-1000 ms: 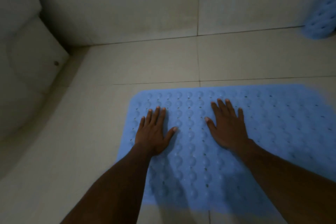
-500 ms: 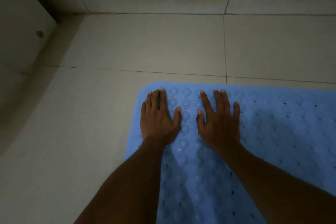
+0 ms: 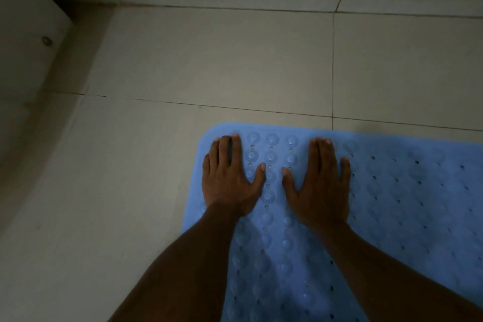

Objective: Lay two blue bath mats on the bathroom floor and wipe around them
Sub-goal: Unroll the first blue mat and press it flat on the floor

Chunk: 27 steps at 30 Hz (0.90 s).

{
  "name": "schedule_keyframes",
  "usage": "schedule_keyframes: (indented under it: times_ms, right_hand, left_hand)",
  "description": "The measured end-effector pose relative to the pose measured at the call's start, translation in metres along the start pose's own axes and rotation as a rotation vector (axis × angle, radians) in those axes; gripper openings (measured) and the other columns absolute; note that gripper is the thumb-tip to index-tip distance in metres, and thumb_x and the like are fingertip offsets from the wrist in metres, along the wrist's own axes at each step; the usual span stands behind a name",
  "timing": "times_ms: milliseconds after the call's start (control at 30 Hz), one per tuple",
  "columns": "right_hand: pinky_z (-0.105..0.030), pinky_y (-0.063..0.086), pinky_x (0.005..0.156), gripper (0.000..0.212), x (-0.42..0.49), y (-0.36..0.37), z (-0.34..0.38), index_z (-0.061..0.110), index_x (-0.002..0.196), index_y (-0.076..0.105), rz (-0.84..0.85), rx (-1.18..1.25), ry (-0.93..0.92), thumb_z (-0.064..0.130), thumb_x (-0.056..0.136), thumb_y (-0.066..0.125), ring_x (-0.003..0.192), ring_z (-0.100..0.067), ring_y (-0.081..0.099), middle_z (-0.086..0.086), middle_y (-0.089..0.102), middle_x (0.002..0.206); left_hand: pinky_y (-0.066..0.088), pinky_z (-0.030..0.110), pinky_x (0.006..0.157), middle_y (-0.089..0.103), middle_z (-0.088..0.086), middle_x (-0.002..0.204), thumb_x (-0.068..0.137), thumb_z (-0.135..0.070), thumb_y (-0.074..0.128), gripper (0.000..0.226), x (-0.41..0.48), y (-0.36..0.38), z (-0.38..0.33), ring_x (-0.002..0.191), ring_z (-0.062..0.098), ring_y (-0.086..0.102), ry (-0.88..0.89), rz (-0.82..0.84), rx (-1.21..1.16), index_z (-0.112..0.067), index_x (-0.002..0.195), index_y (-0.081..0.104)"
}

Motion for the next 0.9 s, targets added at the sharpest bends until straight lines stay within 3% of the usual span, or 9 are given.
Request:
schedule_keyframes:
  times_ms: [467, 667, 900]
  right_hand:
    - [-0.057, 0.015, 0.121, 0.081, 0.001, 0.004, -0.003, 0.007, 0.154, 0.03, 0.028, 0.02, -0.051, 0.061, 0.093, 0.036, 0.153, -0.026, 0.018, -0.01, 0.03, 0.162]
    - [-0.06, 0.011, 0.121, 0.093, -0.003, 0.009, -0.006, 0.005, 0.156, 0.021, 0.046, 0.014, -0.111, 0.072, 0.091, 0.025, 0.155, -0.026, 0.011, -0.013, 0.021, 0.165]
    - [-0.061, 0.012, 0.12, 0.077, -0.051, 0.006, -0.016, 0.014, 0.157, 0.028, 0.069, 0.028, -0.211, 0.064, 0.097, 0.02, 0.155, -0.027, 0.012, -0.014, 0.019, 0.165]
  left_hand:
    - [0.012, 0.045, 0.125, 0.014, 0.01, 0.167, 0.094, -0.073, 0.025, 0.091, -0.002, 0.001, -0.001, 0.154, 0.029, 0.009, 0.012, 0.009, 0.047, -0.016, 0.162, 0.006]
    - [-0.005, 0.045, 0.126, -0.01, 0.006, 0.171, 0.099, -0.068, 0.018, 0.086, -0.018, 0.003, -0.002, 0.157, 0.024, -0.013, 0.023, 0.095, 0.025, -0.017, 0.162, -0.008]
    - [-0.006, 0.044, 0.127, -0.015, 0.005, 0.17, 0.102, -0.063, 0.02, 0.082, -0.104, 0.007, 0.009, 0.156, 0.023, -0.015, 0.032, 0.097, 0.004, -0.015, 0.162, -0.007]
Point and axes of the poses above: each hand's wrist, its own x-axis towards the middle knuckle, its own y-axis out of the palm, z = x × y, the point moved 1 cm from there along x, towards the middle knuckle
